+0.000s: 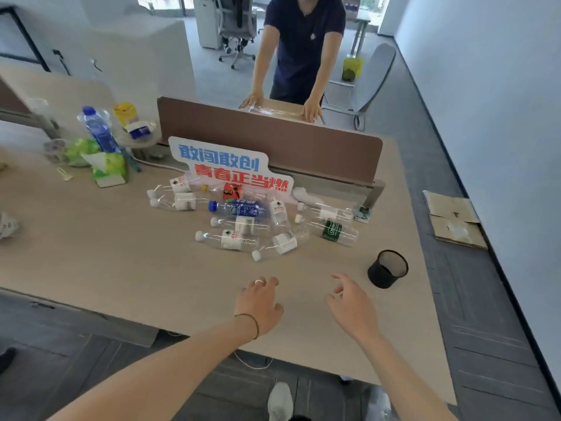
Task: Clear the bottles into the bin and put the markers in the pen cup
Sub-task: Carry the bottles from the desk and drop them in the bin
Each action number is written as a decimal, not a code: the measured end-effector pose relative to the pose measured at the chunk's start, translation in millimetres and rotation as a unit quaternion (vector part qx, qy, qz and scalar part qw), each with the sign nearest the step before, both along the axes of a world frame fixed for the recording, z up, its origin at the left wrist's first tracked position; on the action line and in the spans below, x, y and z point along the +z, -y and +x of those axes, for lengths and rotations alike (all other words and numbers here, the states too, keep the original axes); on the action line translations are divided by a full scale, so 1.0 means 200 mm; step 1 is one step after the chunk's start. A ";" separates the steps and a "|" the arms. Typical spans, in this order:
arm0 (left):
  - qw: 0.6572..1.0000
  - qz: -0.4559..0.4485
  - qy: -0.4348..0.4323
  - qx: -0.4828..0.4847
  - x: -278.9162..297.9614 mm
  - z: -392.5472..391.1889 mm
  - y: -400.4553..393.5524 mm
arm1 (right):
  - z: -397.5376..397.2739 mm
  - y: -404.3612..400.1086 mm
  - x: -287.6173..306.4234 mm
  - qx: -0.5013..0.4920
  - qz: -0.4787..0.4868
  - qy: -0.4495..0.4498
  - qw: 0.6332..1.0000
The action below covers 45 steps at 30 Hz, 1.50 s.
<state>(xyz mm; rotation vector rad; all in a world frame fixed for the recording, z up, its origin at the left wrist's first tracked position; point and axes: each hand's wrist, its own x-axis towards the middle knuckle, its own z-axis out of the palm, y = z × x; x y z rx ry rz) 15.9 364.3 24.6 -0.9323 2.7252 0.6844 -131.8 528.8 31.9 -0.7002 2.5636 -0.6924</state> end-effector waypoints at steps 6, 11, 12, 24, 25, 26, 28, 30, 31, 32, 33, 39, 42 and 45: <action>0.999 0.008 0.011 0.048 -0.04 -0.03 0.29 | -0.09 0.37 -0.08 0.064 0.018 -0.012 0.998; 0.996 -0.004 0.036 0.085 -0.03 -0.11 0.52 | -0.28 0.69 -0.18 0.141 0.050 -0.059 0.987; 0.995 -0.006 0.043 0.091 -0.03 -0.13 0.57 | -0.32 0.75 -0.20 0.163 0.066 -0.068 0.982; 0.986 -0.018 0.090 0.139 -0.15 -0.19 0.96 | -0.58 1.17 -0.57 0.355 0.182 -0.153 0.904; 0.986 -0.016 0.092 0.140 -0.16 -0.18 0.99 | -0.59 1.17 -0.60 0.354 0.181 -0.155 0.904; 0.986 -0.013 0.094 0.141 -0.17 -0.17 1.00 | -0.59 1.17 -0.63 0.355 0.183 -0.160 0.903; 0.986 -0.014 0.095 0.134 -0.18 -0.17 1.04 | -0.58 1.15 -0.67 0.349 0.177 -0.177 0.903; 0.988 -0.027 0.096 0.115 -0.20 -0.17 1.08 | -0.58 1.15 -0.67 0.340 0.178 -0.170 0.908; 0.990 -0.035 0.095 0.100 -0.21 -0.18 1.10 | -0.57 1.14 -0.64 0.333 0.177 -0.151 0.914; 0.991 -0.043 0.096 0.082 -0.22 -0.19 1.13 | -0.56 1.14 -0.60 0.323 0.177 -0.131 0.920; 0.992 -0.051 0.096 0.064 -0.23 -0.21 1.15 | -0.55 1.13 -0.55 0.317 0.181 -0.118 0.924; 0.992 -0.056 0.105 -0.048 -0.34 -0.28 1.25 | -0.48 1.01 -0.35 0.230 0.140 -0.113 0.956; 0.987 -0.054 0.118 -0.093 -0.41 -0.29 1.24 | -0.44 0.96 -0.32 0.200 0.120 -0.132 0.963; 0.983 -0.050 0.132 -0.119 -0.49 -0.27 1.19 | -0.37 0.93 -0.30 0.178 0.112 -0.144 0.967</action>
